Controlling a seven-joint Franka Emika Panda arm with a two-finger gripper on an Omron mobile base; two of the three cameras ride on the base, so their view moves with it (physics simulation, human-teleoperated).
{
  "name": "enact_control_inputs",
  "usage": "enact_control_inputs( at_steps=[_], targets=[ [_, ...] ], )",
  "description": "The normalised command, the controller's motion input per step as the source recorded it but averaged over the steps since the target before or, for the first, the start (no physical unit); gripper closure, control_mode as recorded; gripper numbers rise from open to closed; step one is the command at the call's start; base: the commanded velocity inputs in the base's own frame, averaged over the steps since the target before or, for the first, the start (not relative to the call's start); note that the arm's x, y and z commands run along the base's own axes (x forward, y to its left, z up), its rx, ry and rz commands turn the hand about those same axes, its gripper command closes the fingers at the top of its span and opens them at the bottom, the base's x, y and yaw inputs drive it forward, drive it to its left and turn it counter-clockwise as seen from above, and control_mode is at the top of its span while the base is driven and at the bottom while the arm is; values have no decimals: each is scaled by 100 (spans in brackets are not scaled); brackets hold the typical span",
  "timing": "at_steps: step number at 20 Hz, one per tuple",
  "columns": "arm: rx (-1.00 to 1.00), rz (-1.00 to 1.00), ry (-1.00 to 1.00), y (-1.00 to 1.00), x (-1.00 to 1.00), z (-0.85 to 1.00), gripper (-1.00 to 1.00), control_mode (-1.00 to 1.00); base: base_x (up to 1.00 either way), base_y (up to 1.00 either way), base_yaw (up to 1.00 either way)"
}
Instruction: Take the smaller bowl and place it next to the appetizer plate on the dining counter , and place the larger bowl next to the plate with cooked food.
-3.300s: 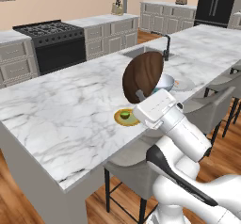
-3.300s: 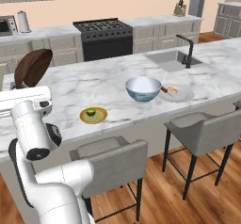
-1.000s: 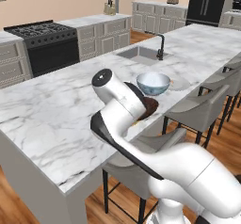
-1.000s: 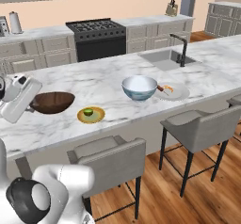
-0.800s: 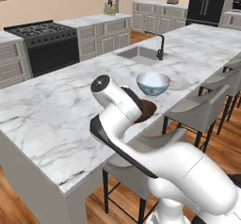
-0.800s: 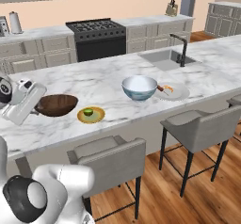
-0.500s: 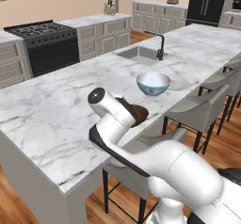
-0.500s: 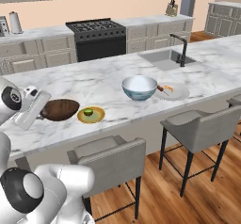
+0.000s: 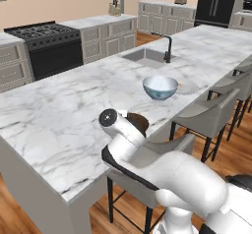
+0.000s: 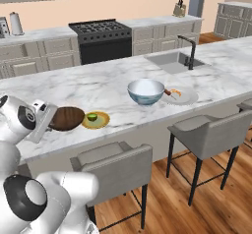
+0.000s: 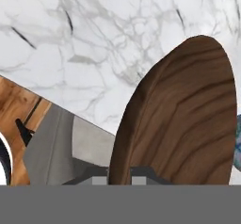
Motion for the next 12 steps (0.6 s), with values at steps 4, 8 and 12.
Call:
enact_control_inputs(
  at_steps=[4,8,12],
  targets=[
    [2,1,0,12,46,-51,100,-100,0,0,0],
    [0,0,0,32,69,-62,100,-100,0,0,0],
    [0,0,0,44,63,-42,100,-100,0,0,0]
  ],
)
